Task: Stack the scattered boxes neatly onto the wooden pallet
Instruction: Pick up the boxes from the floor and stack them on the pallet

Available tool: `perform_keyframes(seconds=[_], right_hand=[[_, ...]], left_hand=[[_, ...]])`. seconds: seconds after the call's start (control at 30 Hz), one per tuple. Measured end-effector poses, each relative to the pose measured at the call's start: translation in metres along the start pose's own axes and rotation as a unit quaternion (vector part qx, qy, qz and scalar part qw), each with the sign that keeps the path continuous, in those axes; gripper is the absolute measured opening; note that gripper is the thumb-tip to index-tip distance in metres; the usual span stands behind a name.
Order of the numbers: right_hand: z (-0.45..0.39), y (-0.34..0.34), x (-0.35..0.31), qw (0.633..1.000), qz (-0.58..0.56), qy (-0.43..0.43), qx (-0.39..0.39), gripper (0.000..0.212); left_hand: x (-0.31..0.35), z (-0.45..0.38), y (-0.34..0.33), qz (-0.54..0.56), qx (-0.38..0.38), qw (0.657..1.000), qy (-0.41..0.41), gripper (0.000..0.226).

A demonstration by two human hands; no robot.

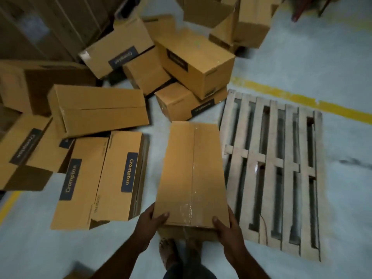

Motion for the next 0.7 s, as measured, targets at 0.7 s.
perform_keyframes(seconds=[0.7], right_hand=[[-0.185,0.153,-0.265,0.991,-0.085,0.095,0.032,0.072]], left_hand=[[0.282,-0.177,-0.233,-0.038,-0.054,0.988,-0.14,0.055]])
Point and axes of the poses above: each hand's wrist, its own z-axis away from the middle knuckle, its own y-axis out of the back of the hand, x = y × z, the point moved 8 cm from there along -z, towards the middle knuckle, and after that the axes turned 14 degrees about -z, right-handed, at the moved point
